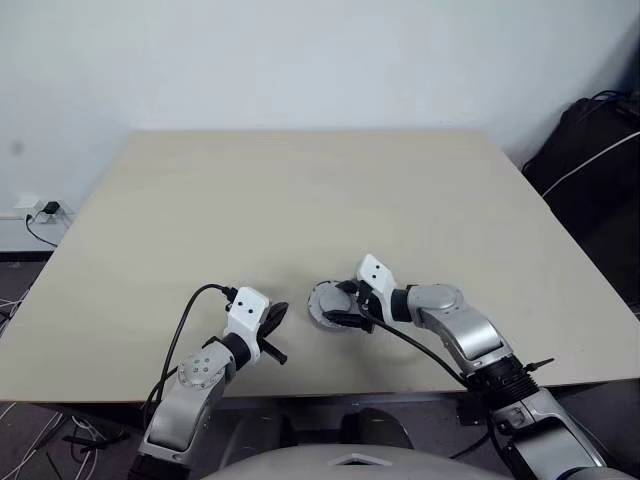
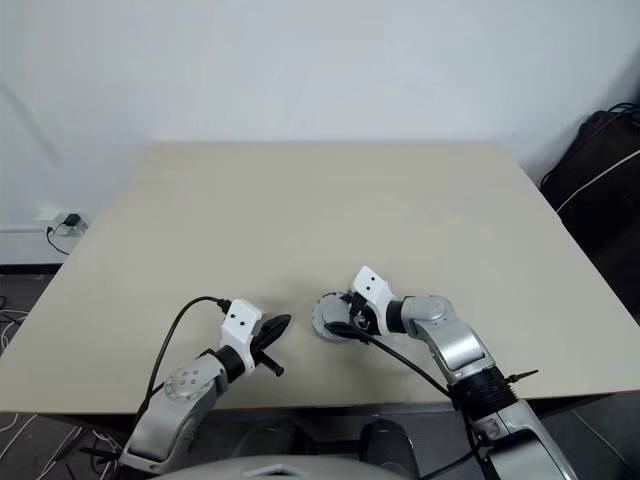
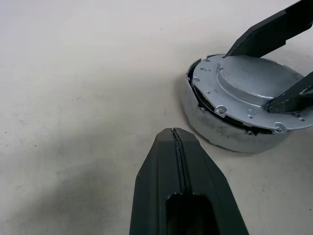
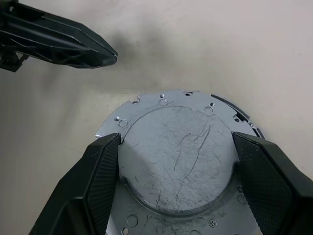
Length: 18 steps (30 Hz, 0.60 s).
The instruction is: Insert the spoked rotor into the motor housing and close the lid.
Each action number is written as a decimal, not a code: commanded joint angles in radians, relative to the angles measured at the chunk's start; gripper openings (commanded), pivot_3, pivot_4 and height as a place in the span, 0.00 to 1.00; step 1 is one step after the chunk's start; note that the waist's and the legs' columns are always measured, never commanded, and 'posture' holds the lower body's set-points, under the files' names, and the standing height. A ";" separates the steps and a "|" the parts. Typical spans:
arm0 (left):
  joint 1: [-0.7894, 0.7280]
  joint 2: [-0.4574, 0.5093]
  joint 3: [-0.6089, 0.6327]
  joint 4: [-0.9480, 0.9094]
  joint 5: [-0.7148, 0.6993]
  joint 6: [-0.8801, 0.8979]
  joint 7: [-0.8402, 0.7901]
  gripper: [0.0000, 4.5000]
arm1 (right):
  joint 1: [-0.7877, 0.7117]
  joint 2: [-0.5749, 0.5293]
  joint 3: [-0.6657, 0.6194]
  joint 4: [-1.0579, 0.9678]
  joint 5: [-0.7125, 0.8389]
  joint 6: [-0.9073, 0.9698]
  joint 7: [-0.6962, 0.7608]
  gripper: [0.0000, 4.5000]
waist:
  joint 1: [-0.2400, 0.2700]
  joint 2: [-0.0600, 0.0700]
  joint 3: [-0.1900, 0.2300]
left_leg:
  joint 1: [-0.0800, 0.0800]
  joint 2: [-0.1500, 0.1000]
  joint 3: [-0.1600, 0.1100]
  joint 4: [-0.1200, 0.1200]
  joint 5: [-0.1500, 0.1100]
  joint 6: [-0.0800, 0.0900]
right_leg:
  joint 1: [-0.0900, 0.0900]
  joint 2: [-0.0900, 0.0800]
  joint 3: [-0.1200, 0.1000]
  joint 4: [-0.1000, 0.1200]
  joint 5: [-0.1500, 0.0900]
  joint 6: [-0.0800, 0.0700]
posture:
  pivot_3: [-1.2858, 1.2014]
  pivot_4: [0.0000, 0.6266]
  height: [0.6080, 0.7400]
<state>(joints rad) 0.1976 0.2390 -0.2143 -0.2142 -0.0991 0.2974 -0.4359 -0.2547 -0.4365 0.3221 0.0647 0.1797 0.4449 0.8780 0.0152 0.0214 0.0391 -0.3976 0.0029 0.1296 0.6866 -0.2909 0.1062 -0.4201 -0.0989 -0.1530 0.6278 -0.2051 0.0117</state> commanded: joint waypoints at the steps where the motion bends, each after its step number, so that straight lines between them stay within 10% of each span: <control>1: -0.013 -0.002 0.002 -0.042 -0.006 -0.006 0.003 0.00 | -0.004 0.016 -0.036 -0.047 0.016 -0.021 -0.016 0.72 | 0.000 0.000 0.000 | 0.000 0.000 0.000 0.000 0.000 0.000 | 0.000 0.000 0.000 0.000 0.000 0.000 | 0.52 0.00 1.00; 18: -0.024 -0.003 -0.002 -0.034 -0.006 -0.010 -0.002 0.00 | 0.004 0.049 -0.023 -0.032 -0.025 -0.071 -0.058 0.72 | -0.002 0.000 0.000 | 0.000 0.000 0.001 0.000 0.001 -0.001 | 0.000 0.000 0.001 0.001 0.000 0.000 | 0.52 0.00 1.00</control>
<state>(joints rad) 0.1851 0.2383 -0.2149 -0.2141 -0.0991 0.2974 -0.4373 -0.2355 -0.3863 0.3004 0.0649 0.1591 0.3817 0.8104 0.0134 0.0215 0.0390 -0.3975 0.0032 0.1305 0.6867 -0.2903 0.1053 -0.4204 -0.0984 -0.1525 0.6284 -0.2050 0.0116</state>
